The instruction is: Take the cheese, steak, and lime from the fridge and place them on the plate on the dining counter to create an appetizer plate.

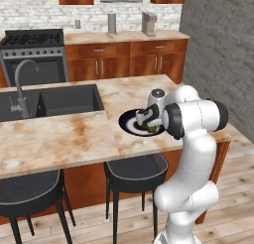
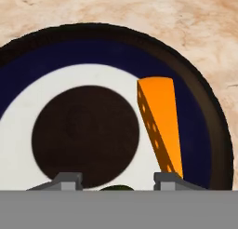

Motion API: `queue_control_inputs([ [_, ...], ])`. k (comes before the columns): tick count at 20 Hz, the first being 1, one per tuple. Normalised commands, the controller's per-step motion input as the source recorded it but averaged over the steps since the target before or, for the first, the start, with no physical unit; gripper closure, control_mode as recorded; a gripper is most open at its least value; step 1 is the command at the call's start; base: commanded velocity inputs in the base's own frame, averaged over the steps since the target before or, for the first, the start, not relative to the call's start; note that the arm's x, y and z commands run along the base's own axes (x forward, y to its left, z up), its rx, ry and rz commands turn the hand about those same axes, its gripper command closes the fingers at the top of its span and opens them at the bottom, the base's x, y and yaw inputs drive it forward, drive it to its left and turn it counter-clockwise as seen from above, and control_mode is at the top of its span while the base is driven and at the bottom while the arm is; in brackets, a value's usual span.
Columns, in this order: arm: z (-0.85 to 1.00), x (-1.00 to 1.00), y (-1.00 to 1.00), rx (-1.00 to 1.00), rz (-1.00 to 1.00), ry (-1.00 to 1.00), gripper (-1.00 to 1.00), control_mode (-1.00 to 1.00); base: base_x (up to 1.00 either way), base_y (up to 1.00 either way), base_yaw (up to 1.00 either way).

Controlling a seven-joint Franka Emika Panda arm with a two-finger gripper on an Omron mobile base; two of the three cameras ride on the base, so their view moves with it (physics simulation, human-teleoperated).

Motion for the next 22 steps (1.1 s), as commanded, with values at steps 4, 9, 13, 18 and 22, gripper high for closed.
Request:
queue_control_inputs([
  [4,0.38,-0.40,0.00,0.00,0.00,-0.15,-1.00,-1.00,0.00,0.00,0.00],
  [9,0.99,-0.79,0.00,0.01,0.00,-0.27,-1.00,-1.00,0.00,0.00,0.00],
  [13,1.00,-0.99,0.00,0.07,0.00,-0.13,-1.00,-1.00,0.00,0.00,0.00],
  [18,1.00,-1.00,0.00,0.13,0.01,0.09,-1.00,-1.00,0.00,0.00,0.00],
  [22,1.00,-0.87,0.00,0.10,0.01,0.28,-1.00,-1.00,0.00,0.00,0.00],
])
